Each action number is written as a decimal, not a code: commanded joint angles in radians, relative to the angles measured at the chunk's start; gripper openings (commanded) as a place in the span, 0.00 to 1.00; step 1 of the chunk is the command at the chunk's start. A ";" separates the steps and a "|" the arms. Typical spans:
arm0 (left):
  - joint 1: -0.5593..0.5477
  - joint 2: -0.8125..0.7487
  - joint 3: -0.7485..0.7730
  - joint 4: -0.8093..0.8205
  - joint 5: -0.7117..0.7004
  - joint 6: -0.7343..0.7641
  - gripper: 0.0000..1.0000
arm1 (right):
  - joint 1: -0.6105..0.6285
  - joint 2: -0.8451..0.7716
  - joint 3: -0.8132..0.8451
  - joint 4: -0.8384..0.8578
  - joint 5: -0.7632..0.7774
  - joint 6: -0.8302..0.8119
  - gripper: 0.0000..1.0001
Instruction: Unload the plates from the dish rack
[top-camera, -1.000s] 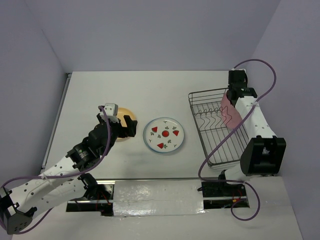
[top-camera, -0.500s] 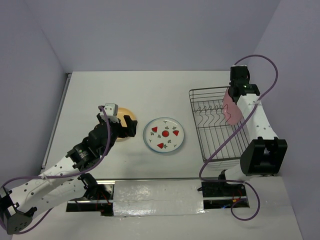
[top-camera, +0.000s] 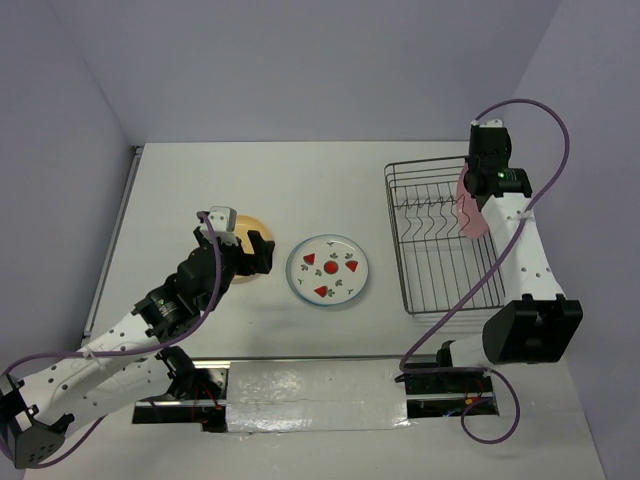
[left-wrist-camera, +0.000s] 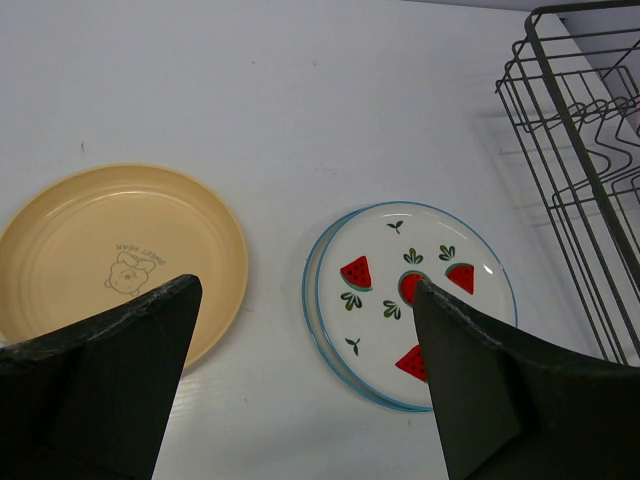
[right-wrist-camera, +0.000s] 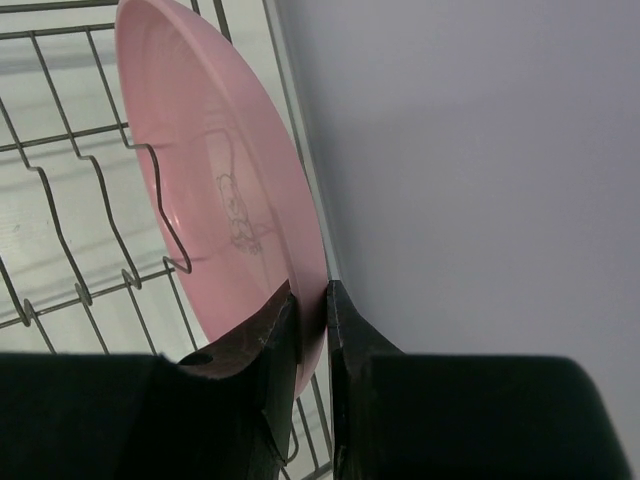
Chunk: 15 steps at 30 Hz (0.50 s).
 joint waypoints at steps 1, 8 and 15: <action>-0.003 -0.002 0.006 0.042 -0.010 -0.002 0.99 | 0.006 -0.069 -0.016 0.182 0.005 -0.017 0.00; -0.005 0.015 0.011 0.039 -0.011 -0.001 0.99 | 0.006 -0.022 -0.058 0.228 -0.008 -0.008 0.00; -0.003 0.013 0.012 0.037 -0.016 -0.001 0.99 | 0.006 0.018 -0.083 0.249 0.000 -0.018 0.00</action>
